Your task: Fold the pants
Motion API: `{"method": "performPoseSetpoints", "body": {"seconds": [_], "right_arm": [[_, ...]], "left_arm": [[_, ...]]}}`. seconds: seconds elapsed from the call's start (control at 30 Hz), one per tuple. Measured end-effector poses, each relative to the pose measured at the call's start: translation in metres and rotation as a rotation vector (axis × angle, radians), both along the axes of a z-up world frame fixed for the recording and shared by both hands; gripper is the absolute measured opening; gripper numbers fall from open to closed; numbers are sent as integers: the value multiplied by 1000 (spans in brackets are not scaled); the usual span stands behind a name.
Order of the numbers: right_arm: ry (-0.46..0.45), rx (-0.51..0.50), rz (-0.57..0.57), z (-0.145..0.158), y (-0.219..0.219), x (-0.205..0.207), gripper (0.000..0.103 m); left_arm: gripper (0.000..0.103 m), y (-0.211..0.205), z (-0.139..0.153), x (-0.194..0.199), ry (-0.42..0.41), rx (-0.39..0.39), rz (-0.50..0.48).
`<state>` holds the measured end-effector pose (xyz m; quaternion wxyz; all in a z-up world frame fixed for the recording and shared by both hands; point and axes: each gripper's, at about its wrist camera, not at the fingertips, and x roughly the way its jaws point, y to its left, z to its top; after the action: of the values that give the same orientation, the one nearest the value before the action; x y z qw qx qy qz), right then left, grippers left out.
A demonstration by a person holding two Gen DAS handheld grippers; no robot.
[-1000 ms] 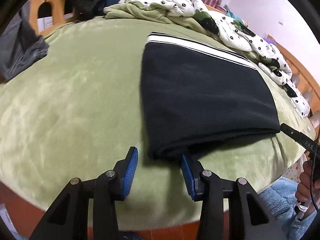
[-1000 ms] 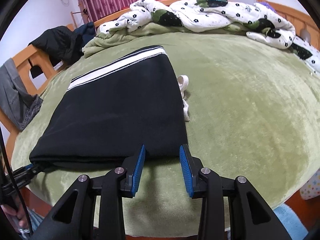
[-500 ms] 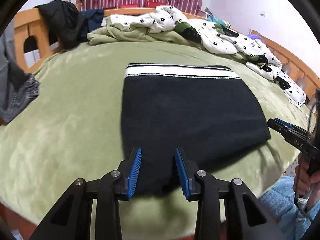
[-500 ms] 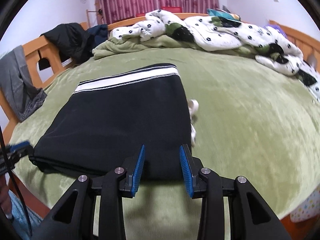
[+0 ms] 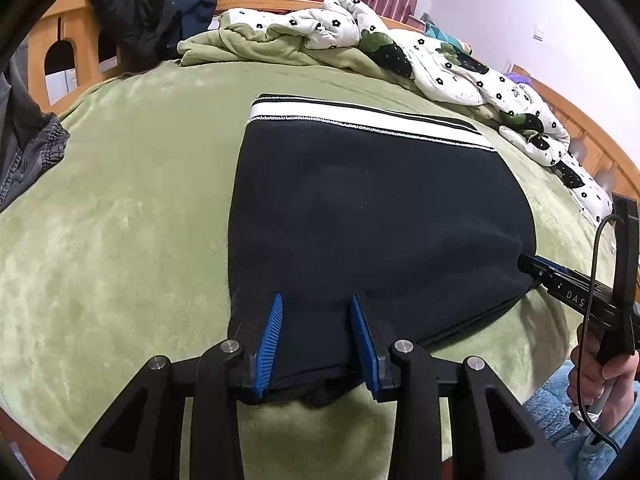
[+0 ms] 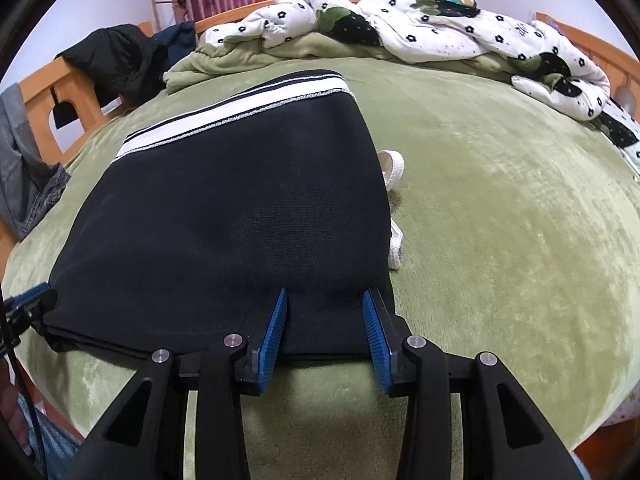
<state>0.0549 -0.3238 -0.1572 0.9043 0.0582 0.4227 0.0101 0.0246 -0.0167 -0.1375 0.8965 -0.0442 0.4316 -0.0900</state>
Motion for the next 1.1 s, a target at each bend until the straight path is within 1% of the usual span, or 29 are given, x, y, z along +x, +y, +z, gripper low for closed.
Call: {"method": "performPoseSetpoints", "body": {"seconds": [0.1,0.17,0.27,0.47,0.53,0.63,0.73,0.8,0.97,1.03,1.1], "right_arm": [[1,-12,3,0,3,-2,39],[1,-20,1,1,3,-4,39],[6,-34,-5,3,6,-7,39],[17,-54,-17,13,9,-17,39],[23,-50,-21,17,10,-21,39],[37,-45,-10,27,13,-26,39],[17,-73,-3,43,18,-33,39],[9,-72,1,53,20,-38,40],[-8,-55,-6,76,18,-53,40],[-30,-45,-11,84,15,-60,49],[-67,-27,-16,92,13,-70,73]], "left_arm": [[34,2,0,-2,4,-10,-9],[34,5,-1,-5,9,-32,-10],[34,7,-1,-8,11,-35,-14],[34,12,1,-7,41,-63,2],[34,11,2,-7,51,-61,6],[34,10,7,-10,54,-41,13],[34,9,14,-17,49,-26,13],[34,7,19,-21,46,-20,15],[34,5,43,-37,22,-34,15],[34,2,60,-48,-4,-34,10],[40,0,73,-56,-35,-37,1]]}}
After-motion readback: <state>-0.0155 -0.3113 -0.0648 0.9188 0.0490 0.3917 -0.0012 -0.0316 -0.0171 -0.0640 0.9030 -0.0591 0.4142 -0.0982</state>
